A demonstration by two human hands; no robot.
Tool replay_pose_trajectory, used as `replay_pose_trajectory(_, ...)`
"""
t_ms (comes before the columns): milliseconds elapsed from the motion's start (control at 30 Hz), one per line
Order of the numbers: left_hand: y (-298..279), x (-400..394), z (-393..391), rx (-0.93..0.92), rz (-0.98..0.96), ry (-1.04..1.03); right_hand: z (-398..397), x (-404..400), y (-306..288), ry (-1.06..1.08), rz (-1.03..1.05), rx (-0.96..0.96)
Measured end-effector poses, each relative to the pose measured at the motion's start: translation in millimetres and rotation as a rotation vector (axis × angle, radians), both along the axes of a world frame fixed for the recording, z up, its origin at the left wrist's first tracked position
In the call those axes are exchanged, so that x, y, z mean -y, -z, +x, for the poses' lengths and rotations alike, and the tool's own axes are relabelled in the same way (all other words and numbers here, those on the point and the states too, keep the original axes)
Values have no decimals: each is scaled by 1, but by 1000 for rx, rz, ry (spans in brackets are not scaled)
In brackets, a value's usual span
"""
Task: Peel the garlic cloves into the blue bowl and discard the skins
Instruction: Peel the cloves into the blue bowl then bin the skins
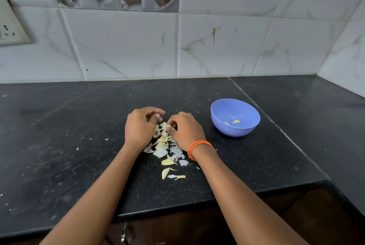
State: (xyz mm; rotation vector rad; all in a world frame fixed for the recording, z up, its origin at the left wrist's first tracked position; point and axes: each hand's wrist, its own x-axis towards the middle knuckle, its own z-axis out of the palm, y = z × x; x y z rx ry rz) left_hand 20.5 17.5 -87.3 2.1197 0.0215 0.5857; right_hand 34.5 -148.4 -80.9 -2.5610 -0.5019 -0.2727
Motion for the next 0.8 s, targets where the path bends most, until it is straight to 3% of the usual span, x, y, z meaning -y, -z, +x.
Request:
replay_pose_trajectory(133, 0, 3, -3, -4, 30, 30, -1, 3, -5, 1, 52, -9)
replay_pose_trajectory(300, -7, 10, -7, 75, 40, 220, -7, 18, -5, 35, 377, 7)
replay_pose_trajectory(467, -5, 17, -14, 88, 90, 265, -18, 39, 1, 1, 600, 70)
replay_pose_trajectory(800, 0, 21, -14, 102, 75, 283, -28, 43, 10, -27, 651, 170)
